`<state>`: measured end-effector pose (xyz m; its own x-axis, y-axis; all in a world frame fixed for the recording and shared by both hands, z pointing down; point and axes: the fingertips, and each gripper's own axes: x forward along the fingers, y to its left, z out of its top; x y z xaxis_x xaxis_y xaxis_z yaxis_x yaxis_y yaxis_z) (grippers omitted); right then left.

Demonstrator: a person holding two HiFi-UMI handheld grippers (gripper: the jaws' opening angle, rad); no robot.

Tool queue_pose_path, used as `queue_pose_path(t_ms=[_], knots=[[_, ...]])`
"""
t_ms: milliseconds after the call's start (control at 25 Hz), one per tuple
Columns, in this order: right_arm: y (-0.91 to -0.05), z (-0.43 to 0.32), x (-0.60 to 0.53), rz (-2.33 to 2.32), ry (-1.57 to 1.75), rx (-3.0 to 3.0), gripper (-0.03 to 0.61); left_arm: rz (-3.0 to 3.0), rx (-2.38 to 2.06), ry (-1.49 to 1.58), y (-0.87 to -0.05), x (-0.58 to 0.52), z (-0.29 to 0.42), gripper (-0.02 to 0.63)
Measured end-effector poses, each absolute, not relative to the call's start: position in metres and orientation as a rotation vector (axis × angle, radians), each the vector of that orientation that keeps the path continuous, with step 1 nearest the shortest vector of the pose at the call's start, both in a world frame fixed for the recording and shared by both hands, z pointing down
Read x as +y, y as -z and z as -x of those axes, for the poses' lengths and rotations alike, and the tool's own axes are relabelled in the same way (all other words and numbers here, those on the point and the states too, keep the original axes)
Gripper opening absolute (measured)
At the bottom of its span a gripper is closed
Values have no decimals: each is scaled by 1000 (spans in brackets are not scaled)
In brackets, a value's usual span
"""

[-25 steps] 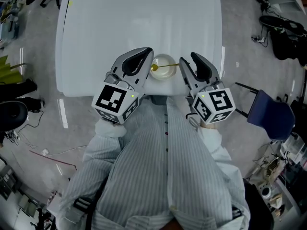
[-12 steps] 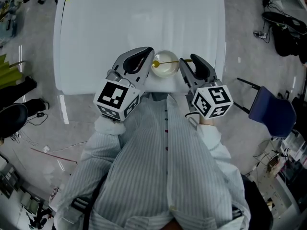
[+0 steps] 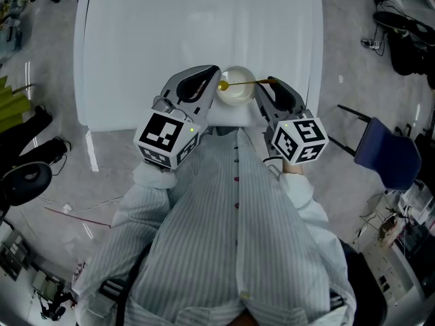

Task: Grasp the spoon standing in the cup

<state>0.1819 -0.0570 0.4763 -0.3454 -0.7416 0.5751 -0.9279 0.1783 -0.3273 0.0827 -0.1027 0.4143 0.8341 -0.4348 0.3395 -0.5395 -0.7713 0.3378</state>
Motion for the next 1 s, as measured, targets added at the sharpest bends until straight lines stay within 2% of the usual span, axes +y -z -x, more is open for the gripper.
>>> queue_pose_path(t_ms=[200,560,1000], knots=[[-481,-180,-57,-1608,-944,-2173,150,-2584,-722,-339,-417,-104,-81,9],[-480,-179,-58,-1647,-868,-2170,55,-2582,-718,-341,-422,-100,-80,9],[-466,-172,-64,-1633,-867,-2233,25,-2590,-717,-334,-418,-103,-77,9]])
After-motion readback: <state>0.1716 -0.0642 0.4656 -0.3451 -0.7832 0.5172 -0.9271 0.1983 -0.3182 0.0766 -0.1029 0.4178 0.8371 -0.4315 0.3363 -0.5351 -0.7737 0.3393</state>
